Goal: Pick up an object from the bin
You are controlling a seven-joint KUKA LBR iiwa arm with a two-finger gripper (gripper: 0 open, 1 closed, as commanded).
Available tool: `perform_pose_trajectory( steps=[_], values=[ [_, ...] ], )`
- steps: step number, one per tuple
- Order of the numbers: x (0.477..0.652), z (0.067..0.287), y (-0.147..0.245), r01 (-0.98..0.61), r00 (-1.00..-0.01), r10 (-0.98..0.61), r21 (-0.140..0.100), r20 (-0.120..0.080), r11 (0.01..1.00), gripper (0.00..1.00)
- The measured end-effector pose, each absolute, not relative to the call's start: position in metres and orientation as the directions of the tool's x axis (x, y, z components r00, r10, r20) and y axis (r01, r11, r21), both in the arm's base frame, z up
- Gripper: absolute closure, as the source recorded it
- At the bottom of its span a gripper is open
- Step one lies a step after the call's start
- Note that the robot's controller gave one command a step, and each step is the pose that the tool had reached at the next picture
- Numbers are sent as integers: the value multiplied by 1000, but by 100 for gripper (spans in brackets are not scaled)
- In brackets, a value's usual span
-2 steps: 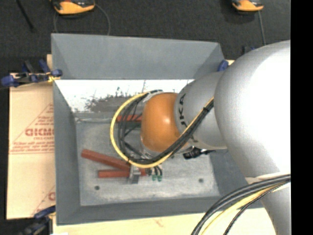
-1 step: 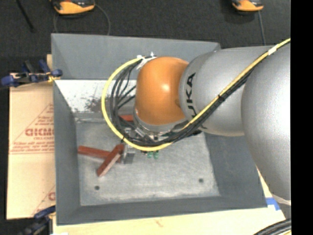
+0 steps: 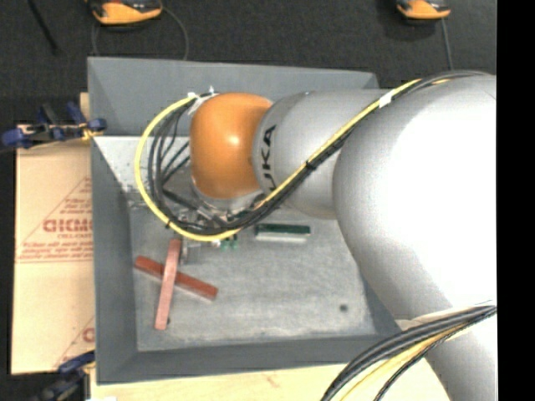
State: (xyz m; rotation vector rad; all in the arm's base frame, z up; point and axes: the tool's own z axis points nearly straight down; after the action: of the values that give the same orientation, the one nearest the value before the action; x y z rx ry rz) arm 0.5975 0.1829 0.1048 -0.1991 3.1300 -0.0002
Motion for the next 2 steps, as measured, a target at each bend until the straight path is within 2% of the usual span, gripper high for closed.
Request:
perform_pose_trajectory(
  steps=[1,2],
  values=[
    [615,128,218,-504,-864,-504,-1,-8,864,100],
    [614,127,218,-502,-865,-502,0,-6,865,0]
  ],
)
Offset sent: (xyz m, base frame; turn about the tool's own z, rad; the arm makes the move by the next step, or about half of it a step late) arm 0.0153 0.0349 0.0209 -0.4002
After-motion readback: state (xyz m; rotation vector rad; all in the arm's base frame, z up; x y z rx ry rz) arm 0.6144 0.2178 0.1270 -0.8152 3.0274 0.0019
